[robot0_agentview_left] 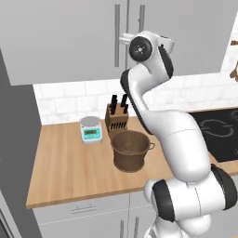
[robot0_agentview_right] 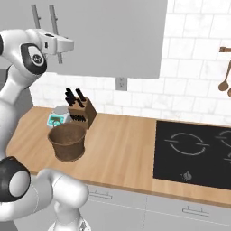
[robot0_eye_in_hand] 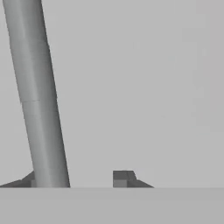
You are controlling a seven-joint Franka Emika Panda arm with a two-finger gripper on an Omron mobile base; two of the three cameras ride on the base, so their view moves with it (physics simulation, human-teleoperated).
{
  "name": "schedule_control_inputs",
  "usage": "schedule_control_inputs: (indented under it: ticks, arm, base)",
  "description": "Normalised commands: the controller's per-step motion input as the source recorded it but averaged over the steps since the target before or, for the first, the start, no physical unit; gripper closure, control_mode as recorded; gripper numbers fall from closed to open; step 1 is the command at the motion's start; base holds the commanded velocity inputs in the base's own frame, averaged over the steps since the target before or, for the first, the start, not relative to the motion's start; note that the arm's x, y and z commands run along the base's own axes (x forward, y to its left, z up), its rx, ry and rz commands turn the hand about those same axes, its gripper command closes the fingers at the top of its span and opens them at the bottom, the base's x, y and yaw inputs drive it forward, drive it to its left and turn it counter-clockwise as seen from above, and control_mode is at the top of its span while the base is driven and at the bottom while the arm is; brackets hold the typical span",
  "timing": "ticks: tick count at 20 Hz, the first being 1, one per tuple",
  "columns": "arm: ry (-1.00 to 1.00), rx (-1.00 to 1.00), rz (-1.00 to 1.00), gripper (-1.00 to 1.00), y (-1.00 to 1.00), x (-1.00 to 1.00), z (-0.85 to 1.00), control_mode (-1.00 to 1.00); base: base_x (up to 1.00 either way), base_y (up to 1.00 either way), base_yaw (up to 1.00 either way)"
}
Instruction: Open the cabinet, pick up the bread from the cabinet and place it in the basket. Then move the basket to the dining counter.
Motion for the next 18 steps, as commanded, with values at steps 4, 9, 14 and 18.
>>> schedule_control_inputs:
  ticks: [4,9,14,18]
  arm:
    - [0.00,0.24,0.00,1.00,-1.00,-0.71,-0.05,-1.00]
    - [0.00,0.20,0.00,1.00,-1.00,-0.83,0.00,-1.00]
    - [0.00,0.19,0.00,1.00,-1.00,-0.74,0.00,-1.00]
    - [0.00,0.16,0.00,1.00,-1.00,-0.81,0.00,-1.00]
  base:
    - [0.00,0.00,0.00]
    - [0.00,0.00,0.00]
    - [0.00,0.00,0.00]
    - [0.00,0.00,0.00]
